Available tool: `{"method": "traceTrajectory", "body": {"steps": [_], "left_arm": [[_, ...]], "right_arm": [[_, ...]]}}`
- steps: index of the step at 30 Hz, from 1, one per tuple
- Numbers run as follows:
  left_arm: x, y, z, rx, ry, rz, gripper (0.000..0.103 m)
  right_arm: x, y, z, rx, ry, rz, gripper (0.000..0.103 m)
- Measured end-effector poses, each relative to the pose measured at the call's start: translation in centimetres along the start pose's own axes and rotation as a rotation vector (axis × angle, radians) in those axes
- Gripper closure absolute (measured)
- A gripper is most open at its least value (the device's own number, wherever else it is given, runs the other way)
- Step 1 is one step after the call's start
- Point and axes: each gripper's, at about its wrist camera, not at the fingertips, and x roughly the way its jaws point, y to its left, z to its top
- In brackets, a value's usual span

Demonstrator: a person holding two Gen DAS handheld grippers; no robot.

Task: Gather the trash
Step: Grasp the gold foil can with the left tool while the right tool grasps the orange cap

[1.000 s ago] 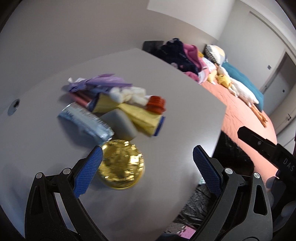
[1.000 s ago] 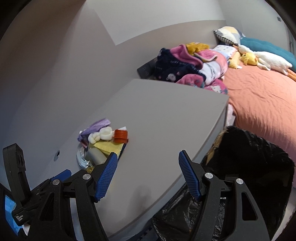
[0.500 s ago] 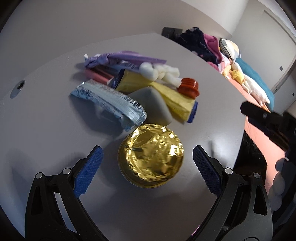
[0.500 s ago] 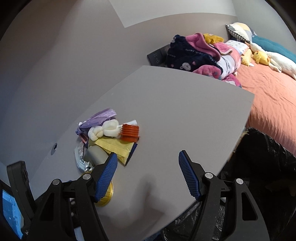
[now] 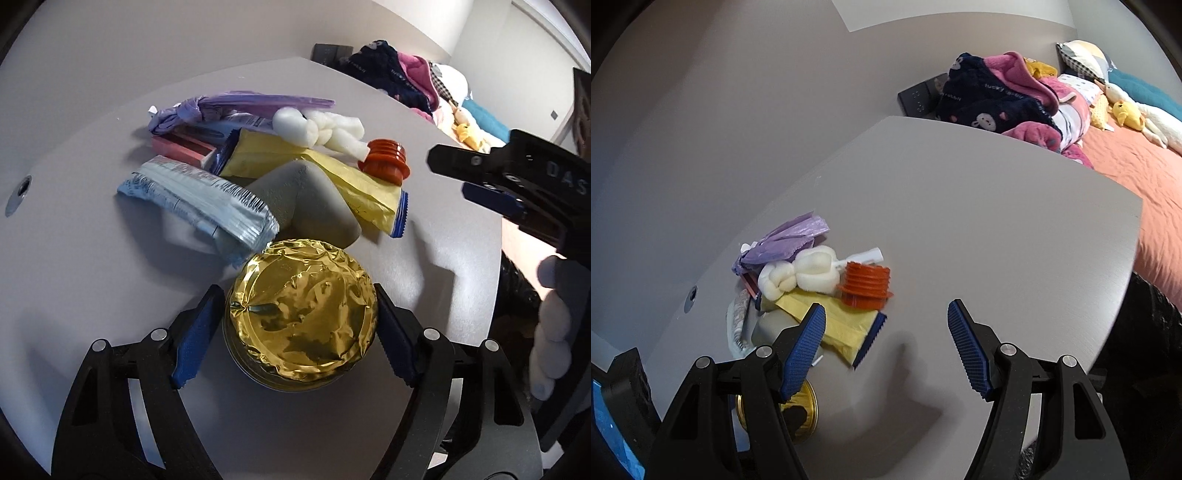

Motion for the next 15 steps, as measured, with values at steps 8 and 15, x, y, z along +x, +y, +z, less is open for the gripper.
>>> {"method": "traceTrajectory", "body": {"steps": [8, 15], "left_arm": [[0.0, 0.3, 0.4, 0.012, 0.001, -0.023, 0.026], [0.2, 0.5, 0.3, 0.013, 0.015, -0.035, 0.026]], "right_arm": [[2.7, 0.6, 1.3, -0.001, 0.019, 0.007, 0.034], [5.0, 0.4, 2.1, 0.009, 0.047, 0.003, 0.035]]}}
